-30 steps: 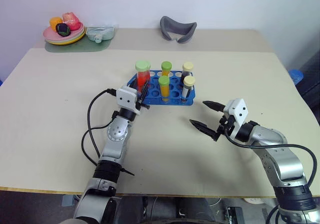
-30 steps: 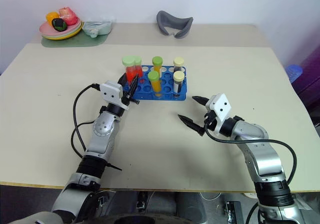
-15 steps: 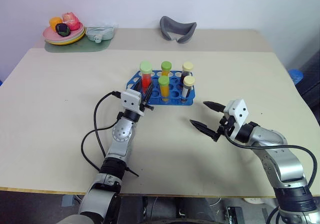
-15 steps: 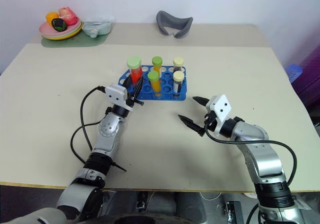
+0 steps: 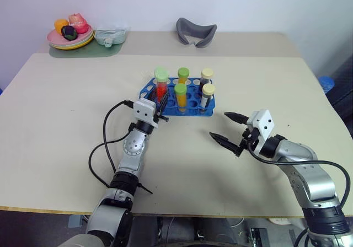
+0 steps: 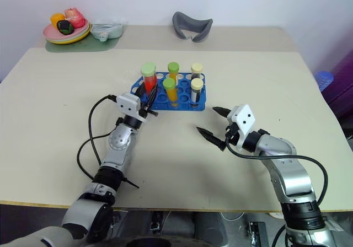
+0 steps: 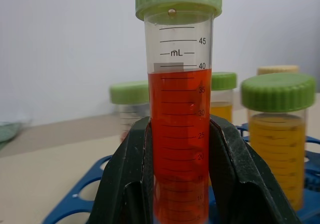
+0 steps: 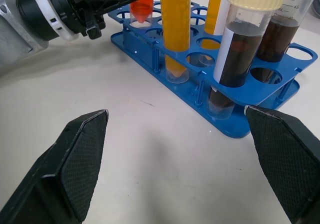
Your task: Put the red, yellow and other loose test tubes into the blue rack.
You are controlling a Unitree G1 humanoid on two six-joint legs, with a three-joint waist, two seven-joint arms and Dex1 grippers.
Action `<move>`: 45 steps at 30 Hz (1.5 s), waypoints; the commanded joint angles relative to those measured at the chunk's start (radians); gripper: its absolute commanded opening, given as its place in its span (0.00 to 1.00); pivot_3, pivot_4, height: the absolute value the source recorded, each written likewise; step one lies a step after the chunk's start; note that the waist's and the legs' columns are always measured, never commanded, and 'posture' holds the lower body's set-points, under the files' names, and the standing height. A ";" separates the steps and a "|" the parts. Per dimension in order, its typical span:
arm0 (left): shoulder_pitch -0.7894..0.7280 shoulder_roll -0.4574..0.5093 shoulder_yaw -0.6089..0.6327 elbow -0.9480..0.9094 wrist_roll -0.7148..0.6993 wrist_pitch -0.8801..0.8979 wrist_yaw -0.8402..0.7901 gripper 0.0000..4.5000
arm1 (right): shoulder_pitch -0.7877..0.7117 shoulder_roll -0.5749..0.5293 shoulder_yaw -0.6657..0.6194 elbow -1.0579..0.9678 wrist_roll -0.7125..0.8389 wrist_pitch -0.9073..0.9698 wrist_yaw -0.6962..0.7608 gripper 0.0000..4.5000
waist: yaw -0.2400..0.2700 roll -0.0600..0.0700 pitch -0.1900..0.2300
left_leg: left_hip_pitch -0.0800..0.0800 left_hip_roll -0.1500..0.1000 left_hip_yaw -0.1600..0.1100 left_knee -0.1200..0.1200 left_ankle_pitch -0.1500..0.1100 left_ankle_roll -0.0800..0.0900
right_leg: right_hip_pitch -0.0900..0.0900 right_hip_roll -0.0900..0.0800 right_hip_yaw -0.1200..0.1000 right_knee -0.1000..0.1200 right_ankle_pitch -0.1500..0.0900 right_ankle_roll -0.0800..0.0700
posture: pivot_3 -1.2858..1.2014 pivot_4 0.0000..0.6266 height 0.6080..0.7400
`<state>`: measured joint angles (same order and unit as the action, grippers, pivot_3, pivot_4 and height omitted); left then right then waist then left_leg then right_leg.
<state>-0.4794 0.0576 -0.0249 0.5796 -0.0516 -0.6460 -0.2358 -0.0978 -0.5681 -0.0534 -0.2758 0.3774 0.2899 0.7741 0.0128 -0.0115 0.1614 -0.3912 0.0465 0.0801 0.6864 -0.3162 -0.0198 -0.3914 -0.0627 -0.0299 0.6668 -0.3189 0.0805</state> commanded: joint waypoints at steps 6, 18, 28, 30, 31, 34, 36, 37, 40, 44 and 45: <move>-0.001 0.007 0.015 -0.009 0.004 -0.025 0.007 0.25 | -0.005 -0.005 -0.021 -0.040 0.018 -0.005 0.002 1.00 | 0.000 0.000 0.000 | 0.000 0.000 0.000 0.000 0.000 0.000 | 0.000 0.000 0.000 0.000 0.000 0.000 | 0.52 0.24 0.96; -0.014 -0.021 0.012 0.019 -0.007 -0.028 -0.024 0.25 | -0.007 -0.006 -0.023 -0.040 0.017 -0.005 0.001 1.00 | 0.000 0.000 0.000 | 0.000 0.000 0.000 0.000 0.000 0.000 | 0.000 0.000 0.000 0.000 0.000 0.000 | 0.52 0.24 0.96; -0.026 -0.016 0.018 0.044 0.003 -0.037 -0.011 0.25 | -0.009 -0.005 -0.022 -0.038 0.017 -0.008 0.004 1.00 | 0.001 0.000 0.000 | 0.000 0.000 0.000 0.000 0.000 0.000 | 0.000 0.000 0.000 0.000 0.000 0.000 | 0.52 0.24 0.96; -0.024 -0.020 0.019 0.038 -0.015 -0.024 -0.024 0.25 | -0.010 -0.005 -0.021 -0.036 0.017 -0.009 0.005 1.00 | 0.001 0.000 0.000 | 0.000 0.000 0.000 0.000 0.000 0.000 | 0.000 0.000 0.000 0.000 0.000 0.000 | 0.52 0.24 0.96; -0.020 -0.024 0.020 0.032 -0.031 -0.011 -0.036 0.25 | -0.011 -0.005 -0.020 -0.036 0.016 -0.009 0.005 1.00 | 0.001 0.000 0.000 | 0.000 0.000 0.000 0.000 0.000 0.000 | 0.000 0.000 0.000 0.000 0.000 0.000 | 0.52 0.24 0.96; -0.013 -0.030 0.023 0.016 -0.065 0.017 -0.067 0.44 | -0.013 -0.006 -0.021 -0.034 0.017 -0.009 0.007 1.00 | 0.000 0.000 0.000 | 0.000 0.000 0.000 0.000 0.000 0.000 | 0.000 0.000 0.000 0.000 0.000 0.000 | 0.52 0.24 0.96; -0.009 -0.025 0.024 0.007 -0.043 0.012 -0.048 0.63 | -0.012 -0.006 -0.022 -0.035 0.018 -0.008 0.008 1.00 | 0.000 0.000 0.000 | 0.000 0.000 0.000 0.000 0.000 0.000 | 0.000 0.000 0.000 0.000 0.000 0.000 | 0.52 0.24 0.96; -0.008 -0.022 0.024 0.003 -0.029 0.009 -0.039 0.73 | -0.012 -0.006 -0.022 -0.036 0.019 -0.007 0.008 1.00 | 0.000 0.000 0.000 | 0.000 0.000 0.000 0.000 0.000 0.000 | 0.000 0.000 0.000 0.000 0.000 0.000 | 0.52 0.24 0.96; 0.012 -0.015 0.027 -0.028 -0.035 0.017 -0.040 0.99 | -0.008 -0.005 -0.022 -0.039 0.019 -0.006 0.008 1.00 | 0.000 0.000 0.000 | 0.000 0.000 0.000 0.000 0.000 0.000 | 0.000 0.000 0.000 0.000 0.000 0.000 | 0.52 0.24 0.96; 0.053 -0.002 0.031 -0.095 -0.053 0.037 -0.052 0.99 | -0.004 -0.005 -0.024 -0.043 0.020 -0.004 0.008 1.00 | 0.000 0.000 0.000 | 0.000 0.000 0.000 0.000 0.000 0.000 | 0.000 0.000 0.000 0.000 0.000 0.000 | 0.52 0.24 0.96; 0.073 0.005 0.034 -0.132 -0.066 0.053 -0.059 0.99 | -0.002 -0.006 -0.025 -0.044 0.021 -0.003 0.008 1.00 | 0.000 0.000 0.000 | 0.000 0.000 0.000 0.000 0.000 0.000 | 0.000 0.000 0.000 0.000 0.000 0.000 | 0.52 0.24 0.96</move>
<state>-0.4210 0.0534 -0.0045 0.5217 -0.0945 -0.6038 -0.2863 -0.0987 -0.5684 -0.0549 -0.2771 0.3779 0.2914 0.7820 0.0123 -0.0114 0.1613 -0.3912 0.0467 0.0800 0.6864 -0.3161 -0.0198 -0.3913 -0.0627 -0.0299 0.6668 -0.3189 0.0805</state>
